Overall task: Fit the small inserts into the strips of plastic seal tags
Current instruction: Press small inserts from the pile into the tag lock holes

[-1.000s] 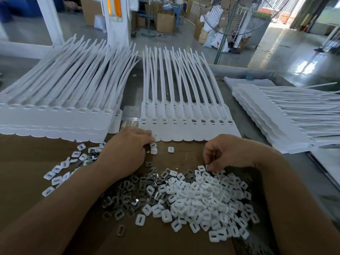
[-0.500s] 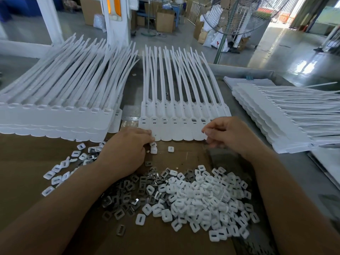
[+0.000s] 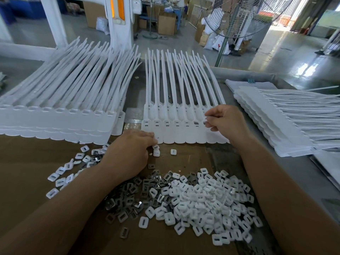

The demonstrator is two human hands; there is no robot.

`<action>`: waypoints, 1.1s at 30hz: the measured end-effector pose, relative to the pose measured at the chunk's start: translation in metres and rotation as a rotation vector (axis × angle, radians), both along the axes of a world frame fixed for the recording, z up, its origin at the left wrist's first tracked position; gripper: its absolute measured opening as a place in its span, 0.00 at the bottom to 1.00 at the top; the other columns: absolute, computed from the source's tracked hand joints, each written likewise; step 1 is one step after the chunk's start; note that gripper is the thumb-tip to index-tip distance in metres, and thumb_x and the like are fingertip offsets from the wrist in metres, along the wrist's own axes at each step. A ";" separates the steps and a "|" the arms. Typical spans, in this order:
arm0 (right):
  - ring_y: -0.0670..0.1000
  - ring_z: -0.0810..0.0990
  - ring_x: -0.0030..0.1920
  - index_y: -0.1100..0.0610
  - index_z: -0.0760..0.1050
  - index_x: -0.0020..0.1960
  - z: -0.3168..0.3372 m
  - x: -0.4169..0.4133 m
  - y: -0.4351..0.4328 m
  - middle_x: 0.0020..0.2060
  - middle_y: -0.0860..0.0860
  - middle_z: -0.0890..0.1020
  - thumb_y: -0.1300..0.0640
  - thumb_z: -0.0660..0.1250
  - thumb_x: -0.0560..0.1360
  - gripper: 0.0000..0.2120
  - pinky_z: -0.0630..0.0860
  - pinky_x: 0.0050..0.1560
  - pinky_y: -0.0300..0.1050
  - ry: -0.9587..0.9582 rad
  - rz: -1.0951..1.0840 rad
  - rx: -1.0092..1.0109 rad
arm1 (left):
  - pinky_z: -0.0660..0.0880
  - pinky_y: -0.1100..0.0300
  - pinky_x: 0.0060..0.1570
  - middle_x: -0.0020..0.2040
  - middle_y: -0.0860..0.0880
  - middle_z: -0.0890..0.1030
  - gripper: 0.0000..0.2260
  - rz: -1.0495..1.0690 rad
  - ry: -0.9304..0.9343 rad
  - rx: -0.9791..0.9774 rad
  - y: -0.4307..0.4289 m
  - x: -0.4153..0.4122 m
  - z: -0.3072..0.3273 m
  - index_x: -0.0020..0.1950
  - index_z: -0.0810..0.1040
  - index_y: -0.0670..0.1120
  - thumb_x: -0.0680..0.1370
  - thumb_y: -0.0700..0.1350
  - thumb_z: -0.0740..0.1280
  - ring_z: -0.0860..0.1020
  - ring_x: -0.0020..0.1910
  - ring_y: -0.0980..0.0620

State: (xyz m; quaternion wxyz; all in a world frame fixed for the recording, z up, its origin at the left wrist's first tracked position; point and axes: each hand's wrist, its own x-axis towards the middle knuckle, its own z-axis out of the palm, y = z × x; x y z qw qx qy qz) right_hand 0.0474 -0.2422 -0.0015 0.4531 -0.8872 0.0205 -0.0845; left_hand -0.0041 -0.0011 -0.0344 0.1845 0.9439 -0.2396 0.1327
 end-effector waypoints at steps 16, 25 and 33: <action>0.41 0.70 0.38 0.55 0.78 0.43 -0.013 0.019 0.015 0.39 0.43 0.74 0.61 0.64 0.76 0.05 0.66 0.45 0.39 0.093 -0.006 -0.271 | 0.57 0.69 0.57 0.61 0.48 0.77 0.20 0.018 0.013 -0.004 0.001 -0.002 0.003 0.57 0.79 0.45 0.69 0.31 0.63 0.74 0.60 0.51; 0.43 0.71 0.42 0.52 0.75 0.42 -0.017 0.023 0.013 0.39 0.43 0.75 0.60 0.64 0.76 0.06 0.66 0.44 0.38 0.097 0.012 -0.301 | 0.56 0.70 0.56 0.63 0.50 0.76 0.20 0.021 0.012 -0.007 -0.002 -0.002 0.004 0.59 0.79 0.46 0.70 0.31 0.61 0.72 0.62 0.52; 0.46 0.75 0.44 0.50 0.75 0.40 -0.020 0.024 0.015 0.36 0.44 0.76 0.62 0.69 0.72 0.08 0.71 0.49 0.42 0.036 -0.002 -0.281 | 0.62 0.66 0.55 0.57 0.47 0.79 0.19 -0.001 -0.005 0.027 -0.001 -0.005 0.008 0.54 0.81 0.43 0.67 0.29 0.63 0.77 0.56 0.48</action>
